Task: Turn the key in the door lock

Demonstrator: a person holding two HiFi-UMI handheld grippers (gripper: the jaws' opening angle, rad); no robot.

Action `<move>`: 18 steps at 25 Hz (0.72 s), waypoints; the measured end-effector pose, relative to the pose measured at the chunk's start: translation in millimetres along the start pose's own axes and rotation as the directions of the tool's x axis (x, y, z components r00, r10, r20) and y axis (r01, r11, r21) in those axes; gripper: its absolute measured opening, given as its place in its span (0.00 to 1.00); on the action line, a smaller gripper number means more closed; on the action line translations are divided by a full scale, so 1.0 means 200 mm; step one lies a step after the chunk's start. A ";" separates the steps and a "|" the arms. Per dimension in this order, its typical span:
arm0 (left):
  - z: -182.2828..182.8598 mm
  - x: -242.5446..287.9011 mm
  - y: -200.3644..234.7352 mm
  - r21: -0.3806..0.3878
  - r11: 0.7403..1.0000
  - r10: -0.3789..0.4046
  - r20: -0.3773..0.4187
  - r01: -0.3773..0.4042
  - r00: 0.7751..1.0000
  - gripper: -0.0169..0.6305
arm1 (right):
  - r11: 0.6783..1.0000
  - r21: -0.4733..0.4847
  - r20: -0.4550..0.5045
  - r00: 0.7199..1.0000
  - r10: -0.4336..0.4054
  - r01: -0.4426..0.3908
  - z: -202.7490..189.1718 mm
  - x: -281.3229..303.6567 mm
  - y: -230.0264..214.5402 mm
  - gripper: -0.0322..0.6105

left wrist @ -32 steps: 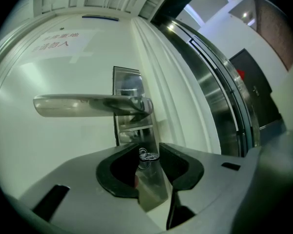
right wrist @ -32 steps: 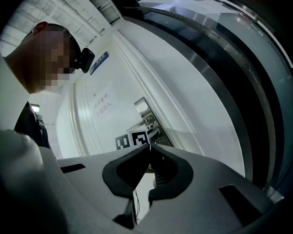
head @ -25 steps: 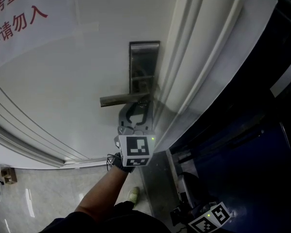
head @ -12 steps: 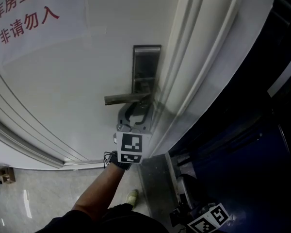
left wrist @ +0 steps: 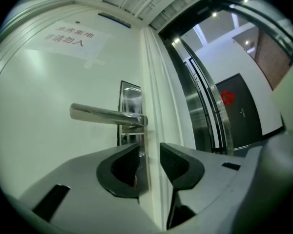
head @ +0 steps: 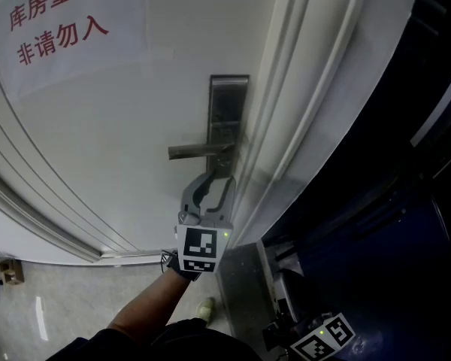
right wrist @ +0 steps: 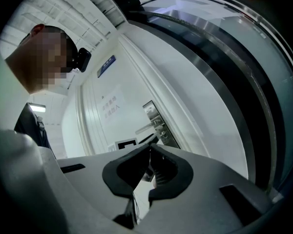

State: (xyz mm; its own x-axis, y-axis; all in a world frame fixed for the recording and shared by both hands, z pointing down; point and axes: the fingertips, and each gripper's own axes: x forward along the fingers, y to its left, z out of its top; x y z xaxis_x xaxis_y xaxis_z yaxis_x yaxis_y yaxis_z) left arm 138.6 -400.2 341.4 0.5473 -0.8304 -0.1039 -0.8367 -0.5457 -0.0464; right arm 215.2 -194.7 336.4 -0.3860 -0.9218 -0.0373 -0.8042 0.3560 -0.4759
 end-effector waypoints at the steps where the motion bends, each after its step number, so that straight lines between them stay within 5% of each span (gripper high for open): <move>1: 0.01 -0.03 -0.01 -0.005 1.000 -0.002 0.002 0.002 1.000 0.21 | 1.000 -0.001 0.003 1.000 0.004 -0.004 0.00 0.00 0.01 0.07; 5: 0.06 -0.13 -0.04 -0.018 1.000 -0.003 -0.011 0.002 1.000 0.07 | 1.000 -0.005 0.007 1.000 0.018 -0.018 0.00 -0.02 0.05 0.07; 18: 0.13 -0.53 -0.27 -0.096 0.984 -0.163 -0.115 0.152 0.980 0.03 | 0.993 -0.098 -0.025 0.998 0.058 -0.060 -0.03 -0.04 0.16 0.07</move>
State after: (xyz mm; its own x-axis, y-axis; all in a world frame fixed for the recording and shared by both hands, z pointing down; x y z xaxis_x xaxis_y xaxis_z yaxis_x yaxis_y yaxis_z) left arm 125.5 -280.9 329.6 0.6746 -0.7379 0.0201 -0.7381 -0.6739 0.0343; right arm 188.9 -175.6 325.9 -0.4433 -0.8954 -0.0424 -0.8201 0.4242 -0.3840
